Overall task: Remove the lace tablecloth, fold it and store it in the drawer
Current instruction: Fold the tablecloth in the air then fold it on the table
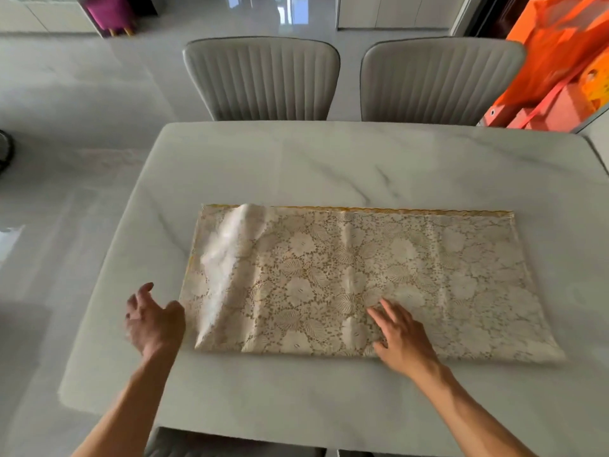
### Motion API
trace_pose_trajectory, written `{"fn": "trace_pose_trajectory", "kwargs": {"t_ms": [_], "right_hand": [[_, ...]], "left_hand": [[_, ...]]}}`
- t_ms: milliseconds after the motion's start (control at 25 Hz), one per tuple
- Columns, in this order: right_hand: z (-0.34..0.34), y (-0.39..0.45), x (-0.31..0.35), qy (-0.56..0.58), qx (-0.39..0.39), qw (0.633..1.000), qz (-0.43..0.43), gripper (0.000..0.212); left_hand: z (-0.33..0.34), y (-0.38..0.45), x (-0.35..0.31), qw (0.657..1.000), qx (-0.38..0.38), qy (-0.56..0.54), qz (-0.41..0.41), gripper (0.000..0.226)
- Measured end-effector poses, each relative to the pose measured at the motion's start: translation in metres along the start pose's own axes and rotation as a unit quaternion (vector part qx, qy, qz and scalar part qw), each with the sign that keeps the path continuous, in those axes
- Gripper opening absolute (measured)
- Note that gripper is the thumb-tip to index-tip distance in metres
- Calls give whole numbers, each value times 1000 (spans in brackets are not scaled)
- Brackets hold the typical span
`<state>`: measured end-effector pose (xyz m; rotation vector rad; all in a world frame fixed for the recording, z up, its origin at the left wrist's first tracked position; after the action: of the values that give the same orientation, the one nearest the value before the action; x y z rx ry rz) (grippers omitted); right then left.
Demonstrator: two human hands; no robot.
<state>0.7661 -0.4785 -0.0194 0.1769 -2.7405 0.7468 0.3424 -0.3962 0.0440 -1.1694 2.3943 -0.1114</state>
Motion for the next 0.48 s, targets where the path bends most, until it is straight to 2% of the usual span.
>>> {"fn": "trace_pose_trajectory", "kwargs": {"t_ms": [80,160,240,360,480], "right_hand": [[-4,1,-3,12,-6,1000,-6,67],[-21,13,-18,22,-34,999,-11,60],[-50,40,-48,9,-96,995,-20,54],[-101,86,-113,-27,-164,986,-9,50],[-135,114,-173,-66,-136,988,26,58]], "left_hand": [[29,-46,-25,972,40,39,227,54],[67,-87,-62,922,105,86,362,47],[107,-112,-110,888,152,114,418,43],[165,-120,-189,846,178,154,479,46],[203,-119,-248,810,169,231,512,54]]}}
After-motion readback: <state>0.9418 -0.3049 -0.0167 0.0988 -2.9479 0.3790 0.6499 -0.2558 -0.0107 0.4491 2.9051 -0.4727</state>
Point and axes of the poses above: each hand's wrist, its own y-axis towards the middle knuckle, its own z-axis out of the palm, x = y × z, the point moved 2 cm from there along y, towards the middle knuckle, and after that the axes turned 11 degrees about -z, right-handed, at the moved point
